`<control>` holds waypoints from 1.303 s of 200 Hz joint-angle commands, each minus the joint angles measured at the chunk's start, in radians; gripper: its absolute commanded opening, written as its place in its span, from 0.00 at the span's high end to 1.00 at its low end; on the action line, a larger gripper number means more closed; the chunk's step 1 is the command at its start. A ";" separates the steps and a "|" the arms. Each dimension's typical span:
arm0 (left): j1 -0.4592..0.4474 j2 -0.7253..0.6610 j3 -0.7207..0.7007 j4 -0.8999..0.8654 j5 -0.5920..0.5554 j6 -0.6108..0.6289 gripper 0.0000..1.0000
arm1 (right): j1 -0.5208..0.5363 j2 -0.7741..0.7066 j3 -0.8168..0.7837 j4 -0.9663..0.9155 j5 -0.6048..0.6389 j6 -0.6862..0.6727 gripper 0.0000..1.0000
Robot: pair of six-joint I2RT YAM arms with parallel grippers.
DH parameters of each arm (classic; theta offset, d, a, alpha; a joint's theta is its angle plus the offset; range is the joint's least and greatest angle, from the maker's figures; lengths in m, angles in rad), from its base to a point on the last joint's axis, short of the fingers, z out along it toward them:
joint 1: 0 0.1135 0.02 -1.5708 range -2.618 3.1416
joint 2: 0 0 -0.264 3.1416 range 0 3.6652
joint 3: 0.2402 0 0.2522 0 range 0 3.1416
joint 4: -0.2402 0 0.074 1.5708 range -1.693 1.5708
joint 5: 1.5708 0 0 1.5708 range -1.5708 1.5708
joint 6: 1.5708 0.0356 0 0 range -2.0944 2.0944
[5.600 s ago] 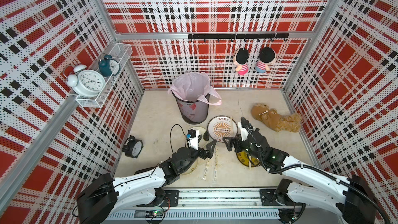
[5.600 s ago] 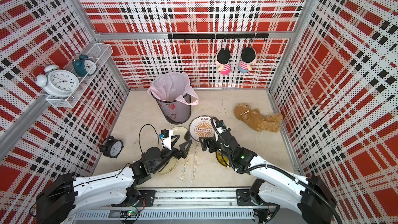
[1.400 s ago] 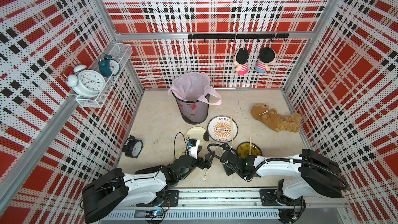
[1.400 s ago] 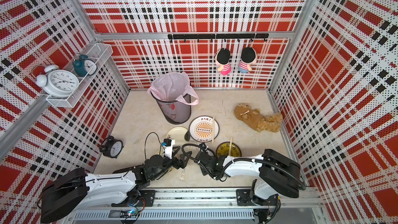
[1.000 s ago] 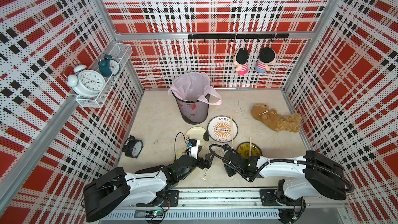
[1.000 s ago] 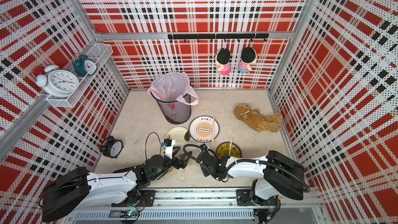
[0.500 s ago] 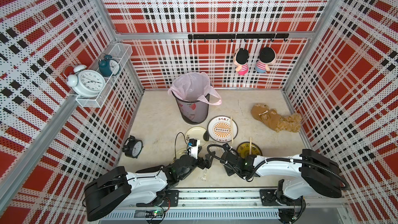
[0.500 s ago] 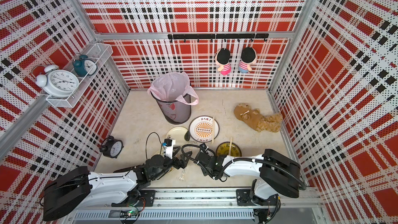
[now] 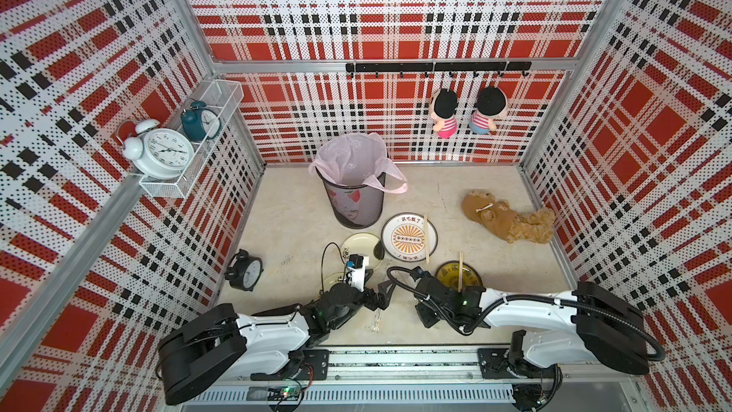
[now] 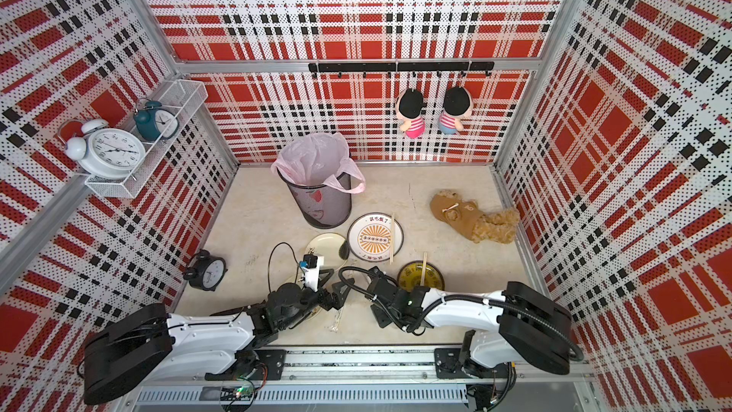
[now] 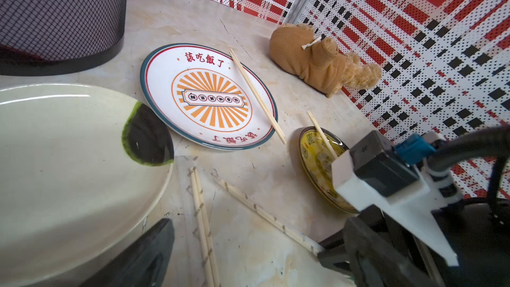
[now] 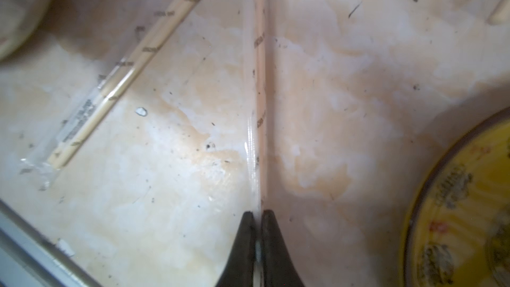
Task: Remove the packaging of disposable chopsticks
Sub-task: Pick up the disposable chopsticks from the center of the board.
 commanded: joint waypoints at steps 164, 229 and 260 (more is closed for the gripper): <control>-0.036 -0.205 0.147 0.022 0.046 0.141 0.05 | -0.251 -0.269 -0.056 0.583 -0.445 -0.317 0.98; -0.074 -0.251 0.162 0.186 0.129 0.271 0.16 | -0.255 -0.397 -0.176 0.720 -0.543 -0.409 0.98; -0.082 -0.250 0.155 0.240 0.160 0.280 0.24 | -0.255 -0.444 -0.230 0.800 -0.598 -0.420 0.99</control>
